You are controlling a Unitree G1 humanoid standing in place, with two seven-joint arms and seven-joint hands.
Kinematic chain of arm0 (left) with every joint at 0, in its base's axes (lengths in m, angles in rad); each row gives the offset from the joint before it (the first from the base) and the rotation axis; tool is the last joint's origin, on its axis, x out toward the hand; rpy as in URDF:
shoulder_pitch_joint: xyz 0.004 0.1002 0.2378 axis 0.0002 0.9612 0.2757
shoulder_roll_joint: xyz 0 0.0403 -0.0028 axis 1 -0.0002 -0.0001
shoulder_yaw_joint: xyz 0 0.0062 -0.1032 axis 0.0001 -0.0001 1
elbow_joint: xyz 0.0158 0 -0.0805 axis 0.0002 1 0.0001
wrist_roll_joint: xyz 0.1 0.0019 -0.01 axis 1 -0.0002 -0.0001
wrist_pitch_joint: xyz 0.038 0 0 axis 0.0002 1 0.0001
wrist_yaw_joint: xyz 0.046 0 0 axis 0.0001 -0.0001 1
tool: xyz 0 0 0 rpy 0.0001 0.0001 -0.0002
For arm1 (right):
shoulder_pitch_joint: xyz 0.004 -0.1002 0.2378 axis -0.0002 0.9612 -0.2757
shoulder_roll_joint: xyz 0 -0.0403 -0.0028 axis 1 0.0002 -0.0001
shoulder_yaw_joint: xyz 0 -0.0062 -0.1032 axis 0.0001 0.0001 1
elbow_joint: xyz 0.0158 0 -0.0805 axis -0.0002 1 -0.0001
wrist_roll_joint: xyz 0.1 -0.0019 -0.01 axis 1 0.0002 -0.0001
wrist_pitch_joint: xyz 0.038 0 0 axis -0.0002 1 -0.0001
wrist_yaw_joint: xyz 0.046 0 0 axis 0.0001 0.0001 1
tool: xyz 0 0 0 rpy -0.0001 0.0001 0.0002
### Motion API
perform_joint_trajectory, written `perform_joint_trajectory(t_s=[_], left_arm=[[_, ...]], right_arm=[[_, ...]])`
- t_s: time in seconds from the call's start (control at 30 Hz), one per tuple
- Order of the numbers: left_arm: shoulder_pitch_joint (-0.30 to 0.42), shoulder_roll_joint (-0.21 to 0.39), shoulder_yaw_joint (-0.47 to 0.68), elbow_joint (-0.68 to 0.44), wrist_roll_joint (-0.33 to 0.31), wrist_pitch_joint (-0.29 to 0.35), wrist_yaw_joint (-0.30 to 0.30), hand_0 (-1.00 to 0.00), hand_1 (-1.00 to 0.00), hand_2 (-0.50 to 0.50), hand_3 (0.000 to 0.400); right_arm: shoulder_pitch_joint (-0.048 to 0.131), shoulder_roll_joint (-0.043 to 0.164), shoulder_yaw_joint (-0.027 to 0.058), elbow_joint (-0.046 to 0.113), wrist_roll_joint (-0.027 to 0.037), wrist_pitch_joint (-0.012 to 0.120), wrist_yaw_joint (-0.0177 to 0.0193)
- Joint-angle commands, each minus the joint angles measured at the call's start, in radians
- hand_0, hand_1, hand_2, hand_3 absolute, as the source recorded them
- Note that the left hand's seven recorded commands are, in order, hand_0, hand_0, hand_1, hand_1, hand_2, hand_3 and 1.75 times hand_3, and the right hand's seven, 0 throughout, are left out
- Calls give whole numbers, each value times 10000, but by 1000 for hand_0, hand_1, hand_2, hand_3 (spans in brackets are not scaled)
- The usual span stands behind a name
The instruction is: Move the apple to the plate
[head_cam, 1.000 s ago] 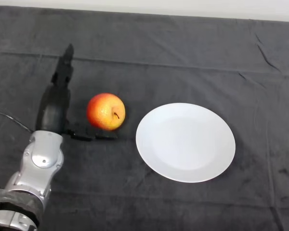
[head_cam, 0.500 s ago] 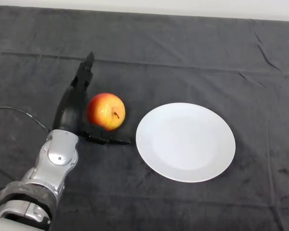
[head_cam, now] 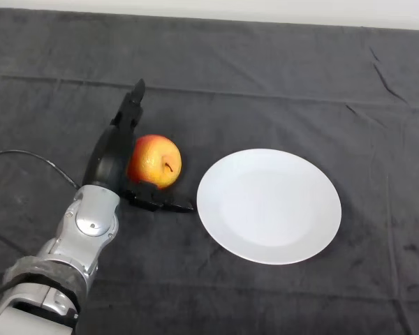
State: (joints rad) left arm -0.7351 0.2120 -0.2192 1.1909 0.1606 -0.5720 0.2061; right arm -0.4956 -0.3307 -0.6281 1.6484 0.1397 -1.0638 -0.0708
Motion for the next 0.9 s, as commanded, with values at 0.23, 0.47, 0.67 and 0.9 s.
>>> perform_joint_trajectory(t_s=[0.23,0.47,0.67,0.9], left_arm=[[-692,34,-184,540,-19,405,43,-949,0,-475,380],[-908,47,-173,570,-31,660,257,-1000,-1000,0,400],[-939,-5,-270,483,89,556,669,-1000,-1000,0,400],[-1093,-75,-429,392,236,417,985,-1000,-1000,0,400]], right_arm=[[1020,843,-122,1145,186,985,-58],[1018,842,-127,1152,181,981,-58],[1017,841,-131,1156,177,978,-58],[1016,839,-136,1161,172,976,-58]])
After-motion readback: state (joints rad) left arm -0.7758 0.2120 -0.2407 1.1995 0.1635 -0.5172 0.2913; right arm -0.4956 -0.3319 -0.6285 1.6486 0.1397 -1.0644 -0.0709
